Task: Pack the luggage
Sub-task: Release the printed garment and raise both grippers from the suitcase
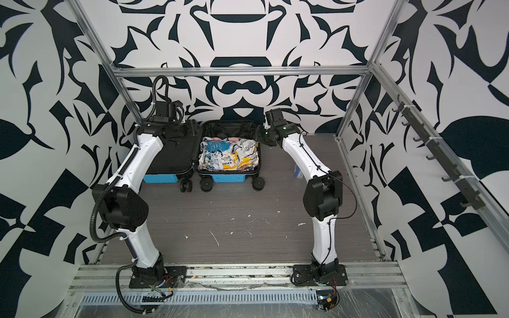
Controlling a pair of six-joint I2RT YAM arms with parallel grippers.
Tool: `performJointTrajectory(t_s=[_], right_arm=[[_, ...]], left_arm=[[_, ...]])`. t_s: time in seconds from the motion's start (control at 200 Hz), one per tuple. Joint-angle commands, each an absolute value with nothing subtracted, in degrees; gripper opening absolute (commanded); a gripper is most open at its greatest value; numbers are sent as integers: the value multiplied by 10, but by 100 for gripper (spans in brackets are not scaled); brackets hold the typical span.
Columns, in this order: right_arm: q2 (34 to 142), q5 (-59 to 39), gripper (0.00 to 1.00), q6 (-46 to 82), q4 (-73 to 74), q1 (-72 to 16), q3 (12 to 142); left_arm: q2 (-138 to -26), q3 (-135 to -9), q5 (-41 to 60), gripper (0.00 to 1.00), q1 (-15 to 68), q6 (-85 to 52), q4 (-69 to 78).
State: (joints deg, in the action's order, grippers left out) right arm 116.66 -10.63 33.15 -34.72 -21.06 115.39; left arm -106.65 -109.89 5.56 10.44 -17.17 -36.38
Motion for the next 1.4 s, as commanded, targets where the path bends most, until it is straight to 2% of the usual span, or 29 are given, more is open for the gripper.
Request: performJointTrajectory(t_s=[0.0,0.22,0.44,0.785,1.015,1.15,1.295,1.395], right_arm=[[1169,-113,43,337,-331,-233,1179],[1252,-108,36,348,-344,-250,1241],[1324,-92,30,340,-355,-250,1268],[1360,-75,28,327,-359,-250,1263],[1278,-97,50,305,-354,-251,1254],[1203,-97,54,270,-381,-250,1258],[1113,-48,60,216,-451,-245,1238],[1031,-10,69,182,-468,-233,1165]], left_arm=[[-1083,-1085,83,59,115,-193,-354],[-1176,-1099,127,52,120,-228,-340],[-1264,-1126,115,48,118,-243,-328],[-1322,-1143,103,44,113,-248,-337],[-1247,-1140,103,47,113,-239,-337],[-1152,-1108,102,55,113,-234,-318],[-1017,-1026,115,60,113,-226,-276],[-924,-937,134,64,113,-240,-232]])
